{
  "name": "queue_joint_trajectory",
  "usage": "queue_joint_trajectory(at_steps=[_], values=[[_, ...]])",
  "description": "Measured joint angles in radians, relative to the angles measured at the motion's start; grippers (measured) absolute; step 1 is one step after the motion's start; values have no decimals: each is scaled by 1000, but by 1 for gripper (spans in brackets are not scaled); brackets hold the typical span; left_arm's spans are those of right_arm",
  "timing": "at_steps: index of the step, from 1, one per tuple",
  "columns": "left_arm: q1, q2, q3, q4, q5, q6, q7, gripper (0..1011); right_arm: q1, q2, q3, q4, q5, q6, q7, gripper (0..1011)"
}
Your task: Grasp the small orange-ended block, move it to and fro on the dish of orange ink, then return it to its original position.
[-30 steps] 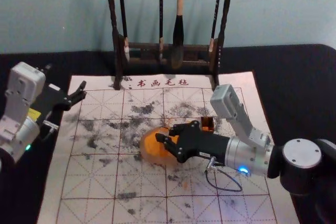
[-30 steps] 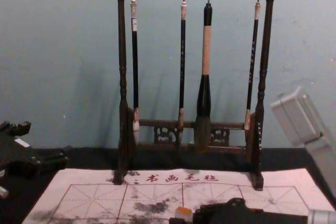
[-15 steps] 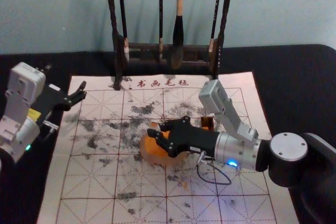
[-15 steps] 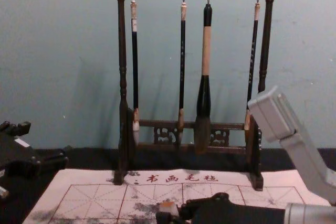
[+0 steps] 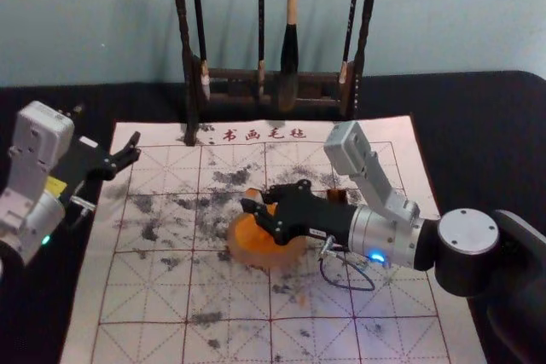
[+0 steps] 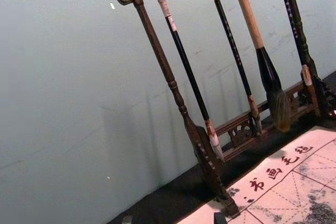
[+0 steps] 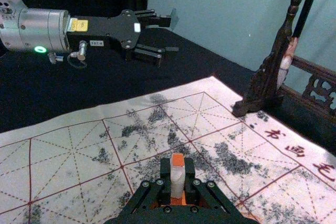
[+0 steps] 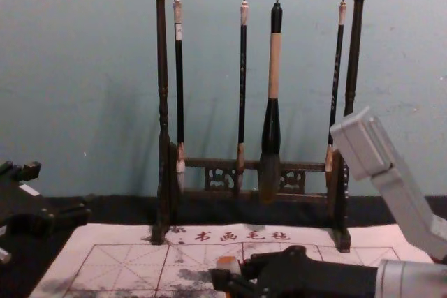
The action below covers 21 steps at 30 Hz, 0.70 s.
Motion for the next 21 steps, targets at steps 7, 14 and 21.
queue_joint_trajectory(at_steps=[7,14,21], values=[[0,0,0,0,0,0,0,1001,1,-2,7,2,1,-7,-5,111],[0,0,0,0,0,0,0,1001,1,-8,18,9,3,-23,-16,111],[0,0,0,0,0,0,0,1001,2,-19,26,31,-8,-46,-30,111]])
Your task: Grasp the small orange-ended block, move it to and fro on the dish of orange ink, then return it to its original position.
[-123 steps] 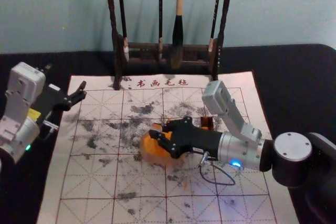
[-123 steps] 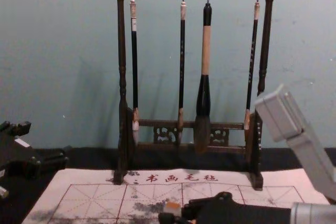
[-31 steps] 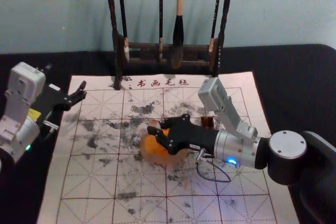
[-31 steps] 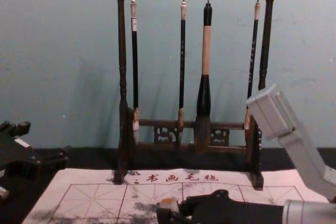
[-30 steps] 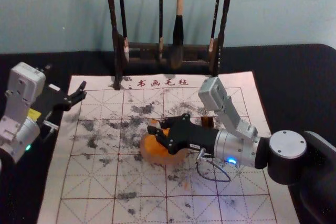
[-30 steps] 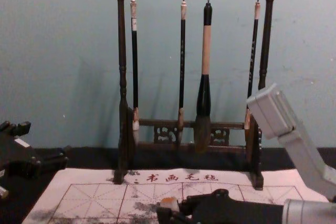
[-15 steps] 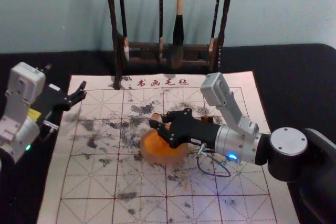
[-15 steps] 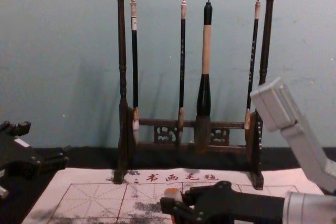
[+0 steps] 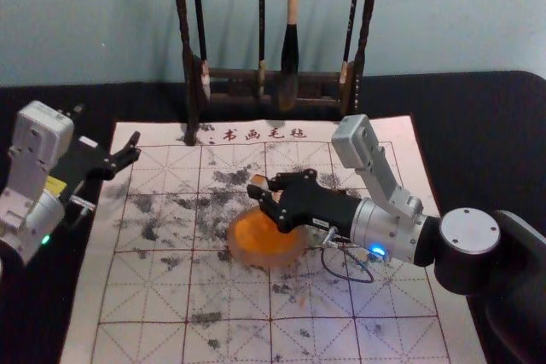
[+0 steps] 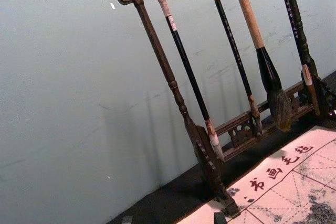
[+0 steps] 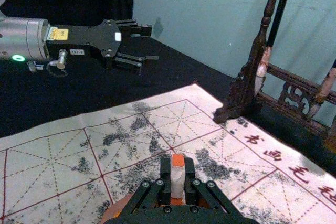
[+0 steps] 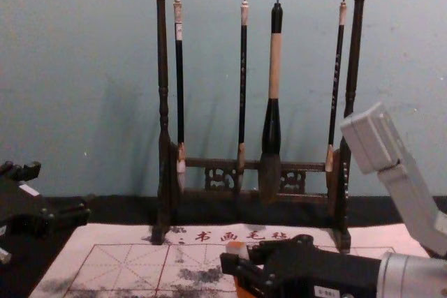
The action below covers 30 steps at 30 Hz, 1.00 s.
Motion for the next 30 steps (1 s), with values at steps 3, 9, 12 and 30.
queue_joint_trajectory(at_steps=[3,9,12,30], values=[[0,0,0,0,0,0,0,1001,-1,0,3,4,-5,-7,-3,111],[0,0,0,0,0,0,0,1001,-11,0,11,7,-11,-26,-8,111],[0,0,0,0,0,0,0,1001,-20,0,17,8,-13,-40,-9,111],[0,0,0,0,0,0,0,1001,-75,20,47,-29,3,-46,-5,111]])
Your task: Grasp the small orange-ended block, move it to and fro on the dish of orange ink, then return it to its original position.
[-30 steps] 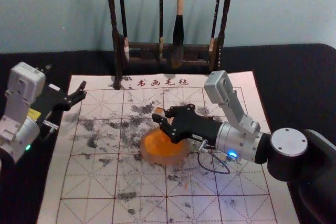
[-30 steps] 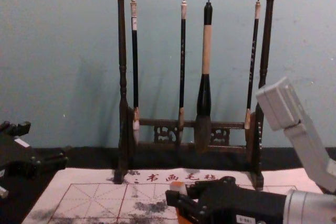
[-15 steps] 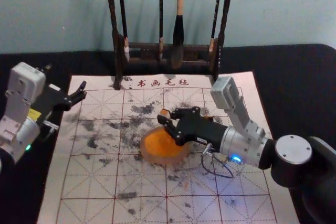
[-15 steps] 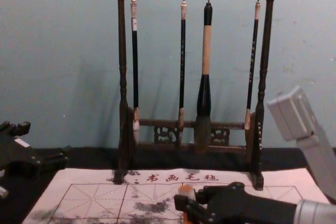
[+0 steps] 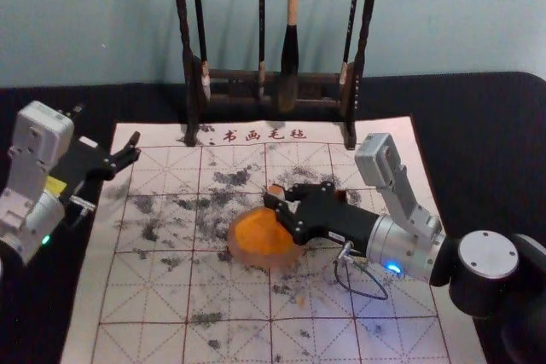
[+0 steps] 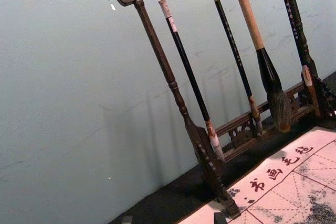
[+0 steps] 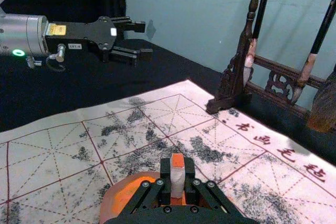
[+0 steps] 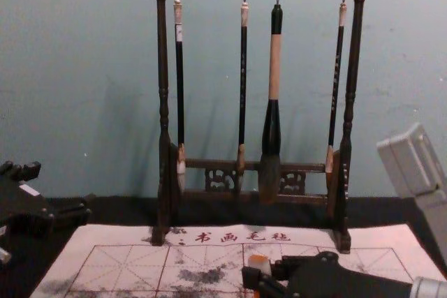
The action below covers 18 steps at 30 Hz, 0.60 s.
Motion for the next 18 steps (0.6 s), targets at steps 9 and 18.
queue_joint_trajectory(at_steps=[9,18], values=[[0,0,0,0,0,0,0,1001,-25,10,3,-33,12,17,3,111],[0,0,0,0,0,0,0,1001,-30,9,-9,-43,16,22,14,111]])
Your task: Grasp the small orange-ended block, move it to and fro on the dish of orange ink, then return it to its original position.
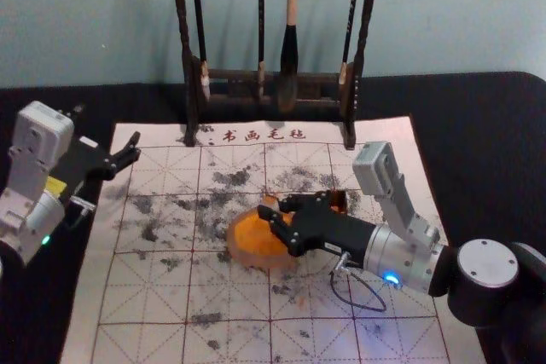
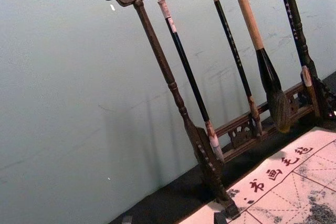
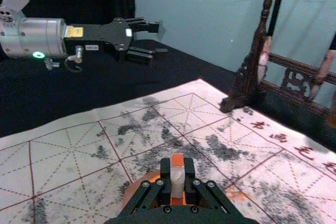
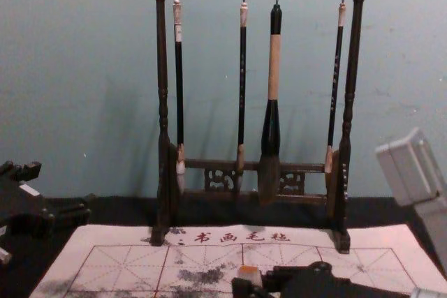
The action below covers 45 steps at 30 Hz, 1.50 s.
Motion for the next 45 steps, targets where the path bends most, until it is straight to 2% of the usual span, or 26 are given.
queue_joint_trajectory(at_steps=[20,34,45], values=[[0,0,0,0,0,0,0,1001,49,-48,-35,58,-2,-14,22,111],[0,0,0,0,0,0,0,1001,101,-86,-40,125,-7,-38,23,110],[0,0,0,0,0,0,0,1001,112,-95,-43,148,-16,-39,21,111]])
